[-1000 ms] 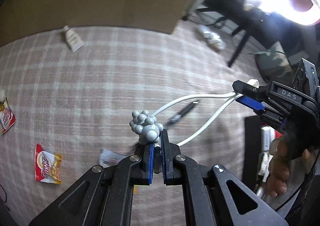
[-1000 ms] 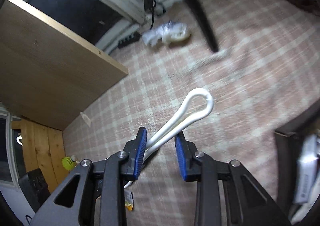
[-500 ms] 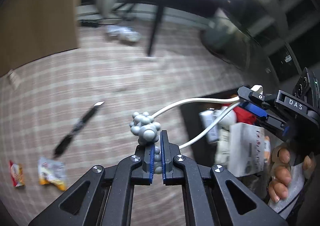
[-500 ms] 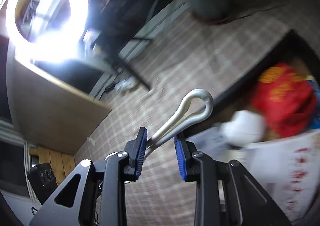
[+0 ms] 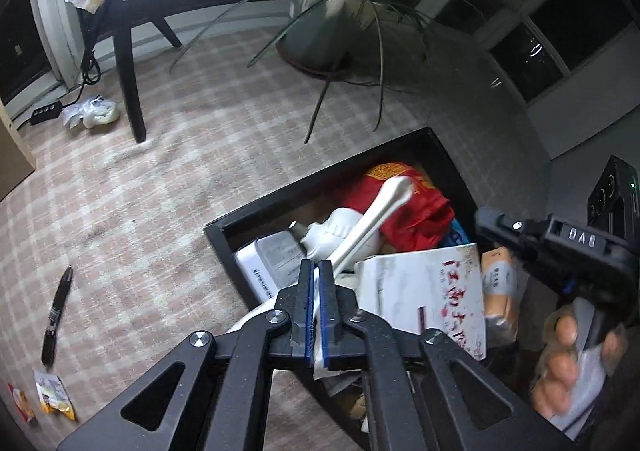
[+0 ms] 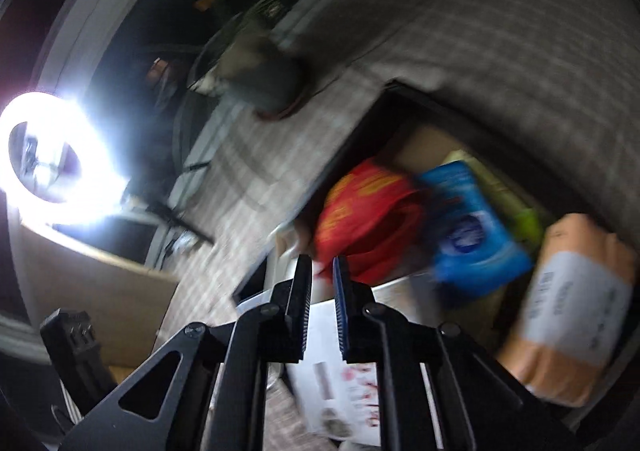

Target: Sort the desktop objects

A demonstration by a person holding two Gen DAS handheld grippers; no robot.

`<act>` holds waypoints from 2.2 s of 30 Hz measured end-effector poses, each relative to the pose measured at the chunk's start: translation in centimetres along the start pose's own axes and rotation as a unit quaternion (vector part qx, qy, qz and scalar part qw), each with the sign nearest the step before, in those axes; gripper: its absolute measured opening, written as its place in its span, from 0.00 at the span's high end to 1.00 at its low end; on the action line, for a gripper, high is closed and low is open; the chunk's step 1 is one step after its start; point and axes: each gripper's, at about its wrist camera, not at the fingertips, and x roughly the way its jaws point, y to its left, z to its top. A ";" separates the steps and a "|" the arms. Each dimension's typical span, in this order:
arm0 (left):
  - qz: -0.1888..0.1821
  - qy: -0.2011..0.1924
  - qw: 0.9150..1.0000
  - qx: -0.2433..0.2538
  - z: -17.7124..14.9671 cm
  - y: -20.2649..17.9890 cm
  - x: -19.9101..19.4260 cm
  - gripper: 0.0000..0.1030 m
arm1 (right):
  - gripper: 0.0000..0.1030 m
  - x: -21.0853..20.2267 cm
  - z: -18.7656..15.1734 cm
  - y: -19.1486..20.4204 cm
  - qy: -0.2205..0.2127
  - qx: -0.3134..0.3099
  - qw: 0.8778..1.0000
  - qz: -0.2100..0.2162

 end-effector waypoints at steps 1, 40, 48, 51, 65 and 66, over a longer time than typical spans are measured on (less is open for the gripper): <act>0.005 -0.001 1.000 -0.002 -0.1 0.5 -0.1 0.92 | 0.88 -0.2 0.2 -0.5 -0.003 0.005 1.000 -0.006; 0.009 0.109 0.993 0.047 -10.0 7.6 5.1 0.85 | 0.79 8.7 -13.0 8.8 0.195 -0.182 0.964 -0.006; -0.028 0.108 0.993 0.033 -11.0 7.8 4.0 0.86 | 0.78 10.0 -13.5 9.7 0.203 -0.191 0.960 -0.013; -0.036 0.097 0.994 0.032 -11.3 7.8 2.8 0.86 | 0.78 9.8 -13.7 9.5 0.209 -0.183 0.961 -0.008; -0.042 0.099 0.992 0.066 -13.0 5.3 2.2 0.78 | 0.91 11.2 -15.2 8.8 0.227 -0.172 0.959 -0.002; -0.045 0.098 0.992 0.060 -12.9 5.5 2.0 0.78 | 0.91 11.0 -15.1 8.6 0.227 -0.165 0.960 0.005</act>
